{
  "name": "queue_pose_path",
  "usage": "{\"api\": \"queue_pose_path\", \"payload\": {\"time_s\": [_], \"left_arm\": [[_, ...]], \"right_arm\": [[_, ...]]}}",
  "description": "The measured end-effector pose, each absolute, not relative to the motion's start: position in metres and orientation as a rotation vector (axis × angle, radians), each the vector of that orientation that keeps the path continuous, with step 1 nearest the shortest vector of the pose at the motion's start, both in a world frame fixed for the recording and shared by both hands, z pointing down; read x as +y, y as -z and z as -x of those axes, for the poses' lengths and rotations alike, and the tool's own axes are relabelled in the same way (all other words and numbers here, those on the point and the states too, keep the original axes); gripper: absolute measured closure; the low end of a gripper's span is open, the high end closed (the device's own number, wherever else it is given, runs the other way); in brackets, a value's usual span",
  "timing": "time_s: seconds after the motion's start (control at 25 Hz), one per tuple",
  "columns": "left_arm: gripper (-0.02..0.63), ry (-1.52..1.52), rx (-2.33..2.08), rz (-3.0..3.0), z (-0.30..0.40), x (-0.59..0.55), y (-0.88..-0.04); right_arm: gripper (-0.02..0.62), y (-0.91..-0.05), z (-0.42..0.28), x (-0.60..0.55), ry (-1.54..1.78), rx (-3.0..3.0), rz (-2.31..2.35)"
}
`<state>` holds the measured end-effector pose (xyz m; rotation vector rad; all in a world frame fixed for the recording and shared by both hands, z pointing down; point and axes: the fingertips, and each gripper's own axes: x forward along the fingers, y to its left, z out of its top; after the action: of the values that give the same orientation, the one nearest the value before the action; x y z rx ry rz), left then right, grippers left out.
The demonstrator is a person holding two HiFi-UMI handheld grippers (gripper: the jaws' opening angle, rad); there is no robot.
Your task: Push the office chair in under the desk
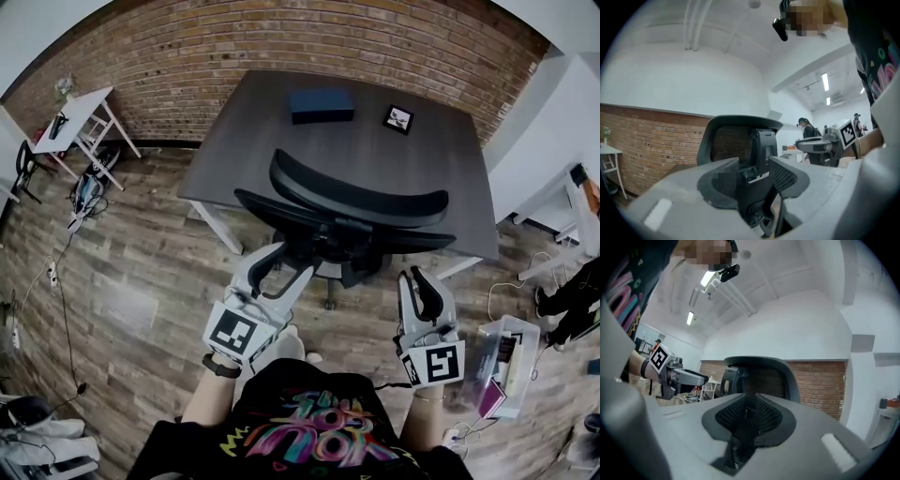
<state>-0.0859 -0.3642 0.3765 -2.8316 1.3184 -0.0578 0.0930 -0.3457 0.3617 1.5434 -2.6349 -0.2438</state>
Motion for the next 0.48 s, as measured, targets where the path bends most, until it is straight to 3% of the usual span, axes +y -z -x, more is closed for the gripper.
{"api": "queue_pose_path", "payload": {"time_s": [0.24,0.48], "left_arm": [[0.5,-0.008,1.391,2.817,0.089,-0.351,-0.376],[0.598,-0.037,1.402,2.782,0.093,-0.348,-0.376]], "right_arm": [[0.587,-0.369,-0.084,-0.33,0.162,-2.679,-1.572],[0.592,-0.37,-0.083,-0.324,0.133,-2.684,-1.596]]}}
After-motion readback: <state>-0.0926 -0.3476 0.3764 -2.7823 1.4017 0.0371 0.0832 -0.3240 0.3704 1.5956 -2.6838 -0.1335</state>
